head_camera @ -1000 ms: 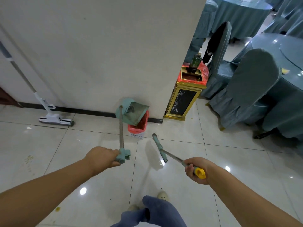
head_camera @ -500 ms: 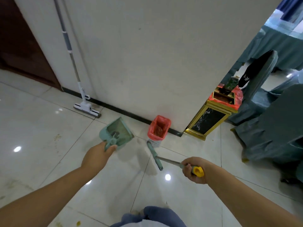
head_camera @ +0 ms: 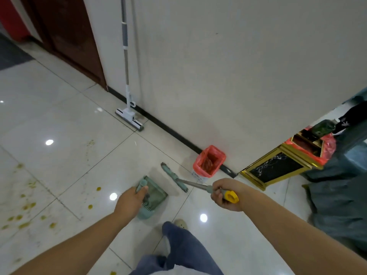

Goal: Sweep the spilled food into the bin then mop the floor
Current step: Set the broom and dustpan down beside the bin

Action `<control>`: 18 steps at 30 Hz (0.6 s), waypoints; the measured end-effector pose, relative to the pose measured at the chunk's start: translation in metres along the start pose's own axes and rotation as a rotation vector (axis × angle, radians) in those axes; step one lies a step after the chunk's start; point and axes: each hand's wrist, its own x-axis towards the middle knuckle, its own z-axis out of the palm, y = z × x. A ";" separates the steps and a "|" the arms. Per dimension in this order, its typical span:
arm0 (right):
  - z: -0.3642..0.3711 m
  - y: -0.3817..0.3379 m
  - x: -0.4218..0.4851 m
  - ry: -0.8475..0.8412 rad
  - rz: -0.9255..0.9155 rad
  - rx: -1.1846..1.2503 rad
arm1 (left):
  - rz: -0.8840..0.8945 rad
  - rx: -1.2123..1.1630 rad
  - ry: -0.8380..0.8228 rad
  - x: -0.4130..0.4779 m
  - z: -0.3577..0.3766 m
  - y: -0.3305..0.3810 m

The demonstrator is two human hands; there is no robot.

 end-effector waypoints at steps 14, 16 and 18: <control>0.004 -0.147 0.027 -0.223 -0.447 -0.151 | -0.284 -0.580 -0.219 0.050 0.099 0.091; 0.002 -0.162 0.030 -0.197 -0.529 -0.331 | -0.317 -0.579 -0.249 0.058 0.112 0.097; -0.001 -0.174 0.033 -0.138 -0.642 -0.616 | -0.337 -0.528 -0.297 0.064 0.124 0.102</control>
